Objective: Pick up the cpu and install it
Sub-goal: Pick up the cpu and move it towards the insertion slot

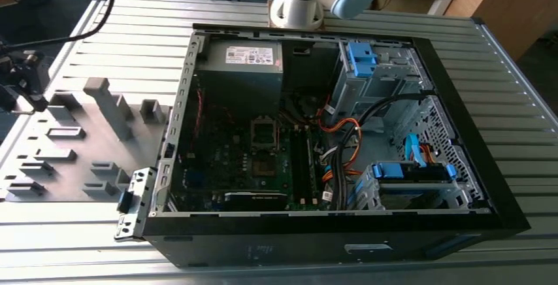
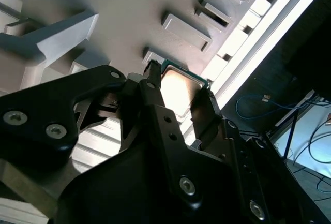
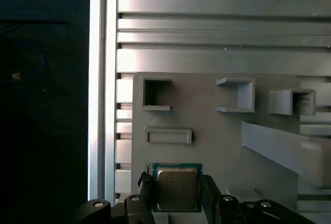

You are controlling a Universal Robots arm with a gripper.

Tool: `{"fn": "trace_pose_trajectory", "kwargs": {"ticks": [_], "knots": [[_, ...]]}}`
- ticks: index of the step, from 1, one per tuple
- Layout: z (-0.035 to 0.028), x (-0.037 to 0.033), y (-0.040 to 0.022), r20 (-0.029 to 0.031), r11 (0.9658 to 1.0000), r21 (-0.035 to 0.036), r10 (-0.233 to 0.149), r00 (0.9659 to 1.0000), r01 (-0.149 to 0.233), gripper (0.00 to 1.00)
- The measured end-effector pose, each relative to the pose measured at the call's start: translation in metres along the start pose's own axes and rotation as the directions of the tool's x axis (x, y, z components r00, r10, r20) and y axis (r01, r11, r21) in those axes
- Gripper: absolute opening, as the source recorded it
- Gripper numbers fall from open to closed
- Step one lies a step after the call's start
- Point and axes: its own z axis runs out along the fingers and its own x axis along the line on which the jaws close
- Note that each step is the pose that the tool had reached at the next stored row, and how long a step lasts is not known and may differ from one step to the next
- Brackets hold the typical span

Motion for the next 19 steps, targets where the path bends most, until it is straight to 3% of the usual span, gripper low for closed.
{"fn": "trace_pose_trajectory", "kwargs": {"ticks": [11, 19], "knots": [[-0.0274, -0.0004, 0.0001, 0.0001, 1.0, -0.0089, 0.0, 1.0, 0.0, 0.47], [-0.0531, -0.0008, 0.0002, 0.0001, 0.9999, -0.0148, 0.0, 1.0, 0.0, 0.47]]}}
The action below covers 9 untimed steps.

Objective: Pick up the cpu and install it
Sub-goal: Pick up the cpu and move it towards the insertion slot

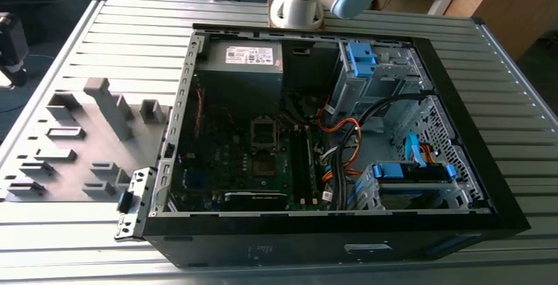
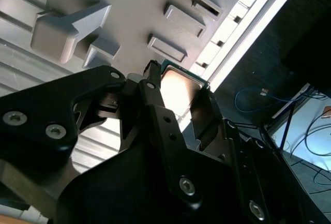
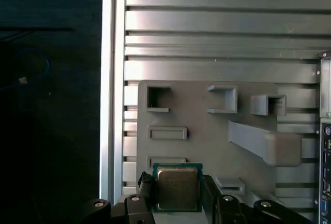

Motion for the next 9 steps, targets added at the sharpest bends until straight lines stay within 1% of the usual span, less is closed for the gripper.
{"fn": "trace_pose_trajectory", "kwargs": {"ticks": [2, 4, 7, 9], "knots": [[-0.0068, -0.0001, 0.0001, -0.0001, 1.0, -0.001, 0.0, 1.0, 0.0, 0.47], [-0.0119, -0.0002, 0.0002, -0.0001, 1.0, -0.0017, 0.0, 1.0, 0.0, 0.47], [-0.0179, -0.0003, 0.0003, -0.0001, 1.0, -0.0025, 0.0, 1.0, 0.0, 0.47], [-0.0196, -0.0003, 0.0003, 0.0001, 1.0, -0.0028, 0.0, 1.0, 0.0, 0.47]]}}
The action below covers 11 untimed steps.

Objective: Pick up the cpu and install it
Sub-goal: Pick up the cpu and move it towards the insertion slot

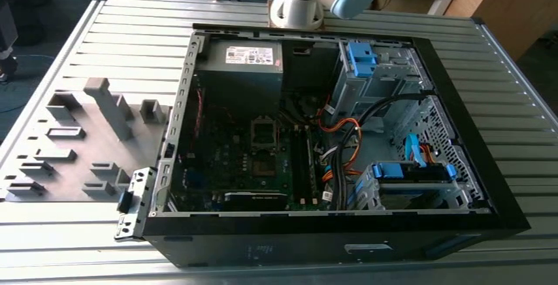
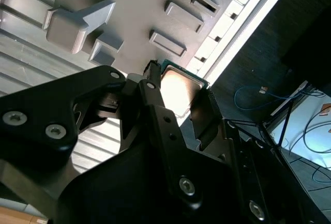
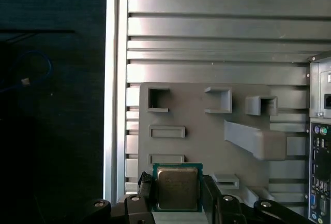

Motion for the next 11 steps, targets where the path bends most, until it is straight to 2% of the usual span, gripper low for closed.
{"fn": "trace_pose_trajectory", "kwargs": {"ticks": [11], "knots": [[-0.0003, -0.0001, 0.0, -0.0003, 1.0, 0.0002, 0.0, 1.0, 0.0, 0.47]]}}
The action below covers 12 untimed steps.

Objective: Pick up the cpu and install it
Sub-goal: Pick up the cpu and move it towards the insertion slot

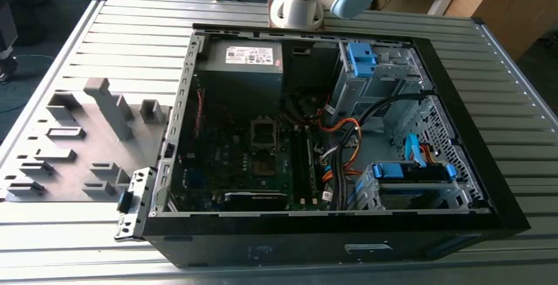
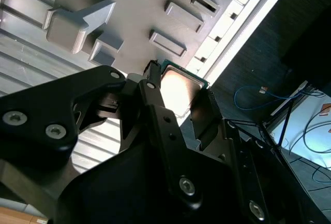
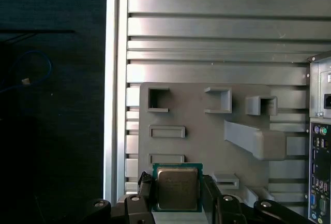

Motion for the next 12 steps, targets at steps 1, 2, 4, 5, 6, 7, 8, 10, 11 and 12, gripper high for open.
{"fn": "trace_pose_trajectory", "kwargs": {"ticks": [1, 2, 4, 5, 6, 7, 8, 10, 11, 12], "knots": [[-0.0002, -0.0008, 0.0, -0.0002, 1.0, 0.0001, 0.0, 1.0, 0.0, 0.47], [-0.0001, -0.0017, -0.0001, -0.0001, 1.0, 0.0001, 0.0, 1.0, 0.0, 0.47], [0.0001, -0.0041, 0.0, 0.0001, 1.0, -0.0001, 0.0, 1.0, 0.0, 0.47], [0.0001, -0.0055, 0.0, 0.0001, 1.0, 0.0, 0.0, 1.0, 0.0, 0.47], [0.0001, -0.0071, 0.0, 0.0, 1.0, 0.0, 0.0, 1.0, 0.0, 0.47], [0.0001, -0.009, -0.0001, 0.0001, 1.0, 0.0, 0.0, 1.0, 0.0, 0.47], [0.0002, -0.0109, -0.0001, 0.0001, 1.0, -0.0001, 0.0, 1.0, 0.0, 0.47], [0.0001, -0.0154, -0.0002, 0.0, 1.0, 0.0, 0.0, 1.0, 0.0, 0.47], [0.0001, -0.0178, -0.0003, 0.0, 1.0, 0.0, 0.0, 1.0, 0.0, 0.47], [0.0002, -0.0203, -0.0004, 0.0001, 1.0, 0.0, 0.0, 1.0, 0.0, 0.47]]}}
